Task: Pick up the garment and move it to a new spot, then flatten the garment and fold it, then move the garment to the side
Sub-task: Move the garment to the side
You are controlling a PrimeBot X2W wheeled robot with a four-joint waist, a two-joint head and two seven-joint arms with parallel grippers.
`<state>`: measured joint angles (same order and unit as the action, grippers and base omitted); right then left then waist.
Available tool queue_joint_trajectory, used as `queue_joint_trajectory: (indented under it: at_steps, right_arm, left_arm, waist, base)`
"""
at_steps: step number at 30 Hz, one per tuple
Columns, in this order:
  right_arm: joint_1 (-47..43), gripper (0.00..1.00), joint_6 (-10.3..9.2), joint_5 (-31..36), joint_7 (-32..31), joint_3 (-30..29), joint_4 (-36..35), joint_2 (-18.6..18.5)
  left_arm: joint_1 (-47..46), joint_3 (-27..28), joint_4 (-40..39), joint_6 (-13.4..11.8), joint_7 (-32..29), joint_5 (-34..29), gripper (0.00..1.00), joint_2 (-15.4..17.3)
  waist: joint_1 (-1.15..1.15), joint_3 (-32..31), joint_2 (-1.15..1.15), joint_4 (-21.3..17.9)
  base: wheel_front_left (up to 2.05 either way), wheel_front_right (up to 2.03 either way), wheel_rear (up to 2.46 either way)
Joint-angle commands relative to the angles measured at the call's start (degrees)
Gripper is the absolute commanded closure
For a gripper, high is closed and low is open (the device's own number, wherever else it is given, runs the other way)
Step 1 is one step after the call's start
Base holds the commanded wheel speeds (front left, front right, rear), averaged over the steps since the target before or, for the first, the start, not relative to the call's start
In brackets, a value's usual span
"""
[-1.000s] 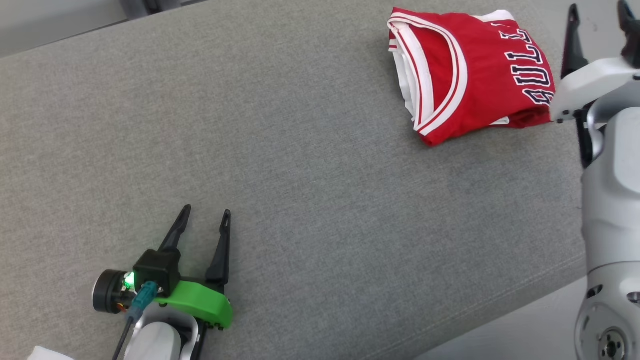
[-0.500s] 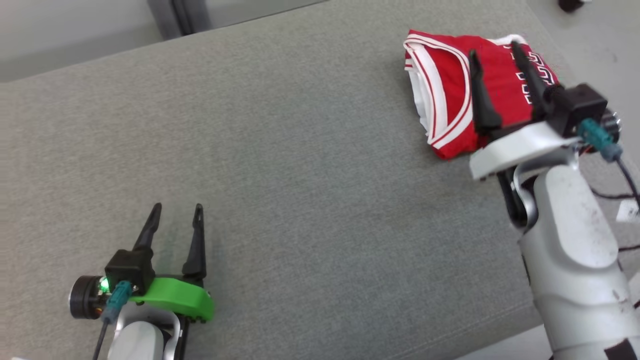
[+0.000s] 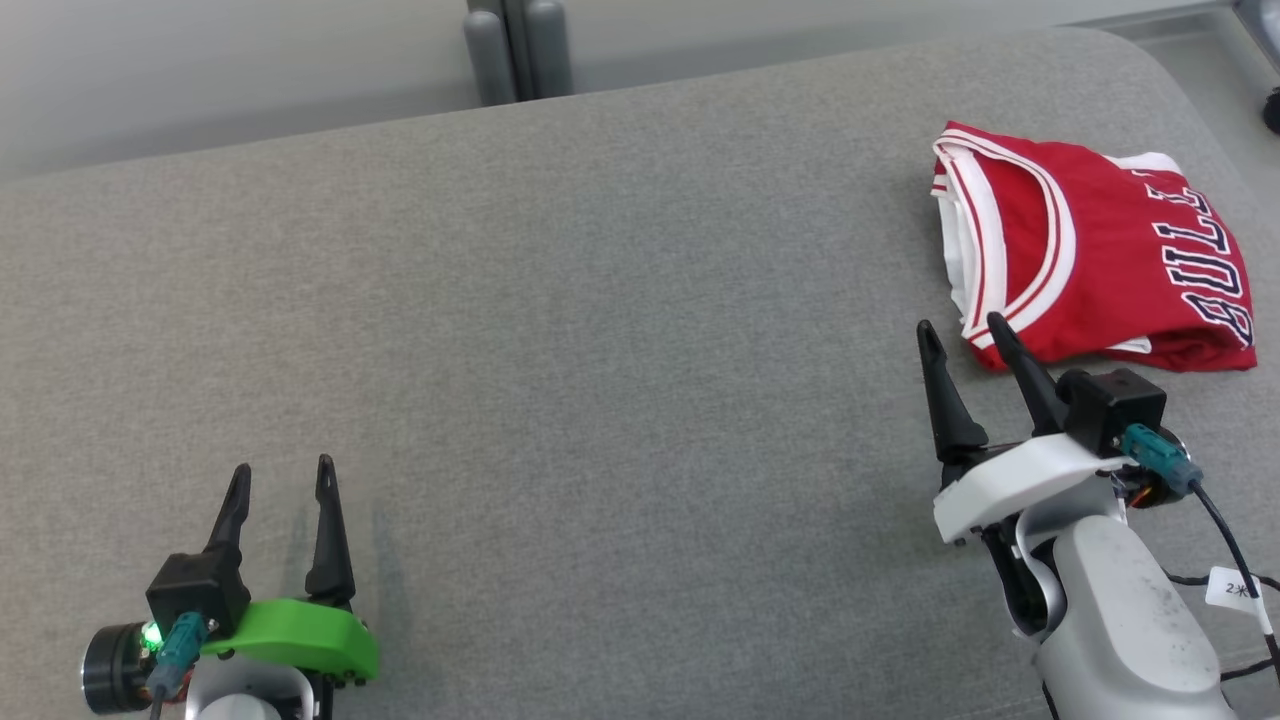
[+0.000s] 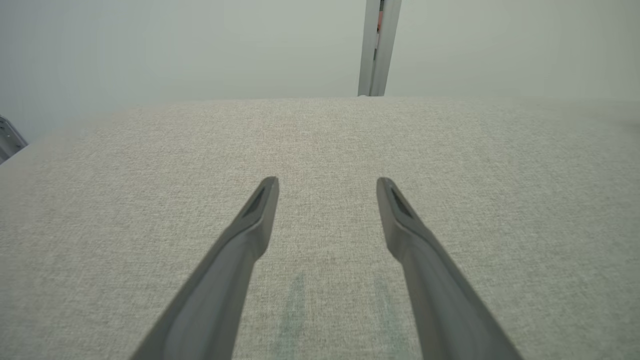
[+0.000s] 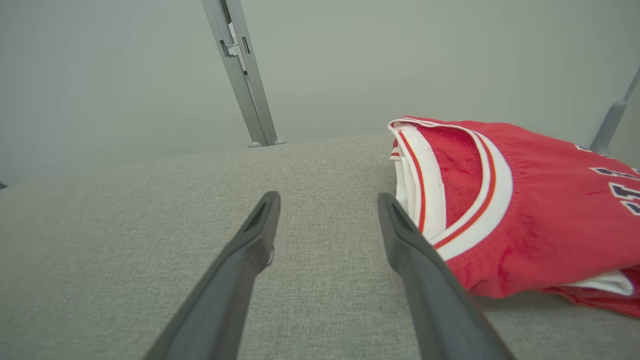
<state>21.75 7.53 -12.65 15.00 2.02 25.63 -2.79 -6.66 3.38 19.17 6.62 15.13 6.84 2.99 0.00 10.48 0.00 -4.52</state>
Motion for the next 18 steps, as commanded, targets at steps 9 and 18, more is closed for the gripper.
queue_joint_trajectory:
  at_steps: [9,18]
  right_arm:
    - [-6.11,0.00,-0.10,-1.49,0.22,-1.01,0.58,-0.26]
    - [-10.39,0.00,-0.10,-2.43,0.22,-0.35,-0.25,-0.25]
  left_arm:
    - [4.58,0.85,0.31,0.37,-0.02,2.19,0.00,-0.02]
    - [7.23,0.19,-0.03,-0.25,-0.02,3.45,0.00,-0.02]
  waist:
    - [0.00,-5.28,0.00,4.42]
    - [0.00,-8.33,0.00,4.32]
  base:
    - [0.00,0.00,0.00]
    - [0.00,0.00,0.00]
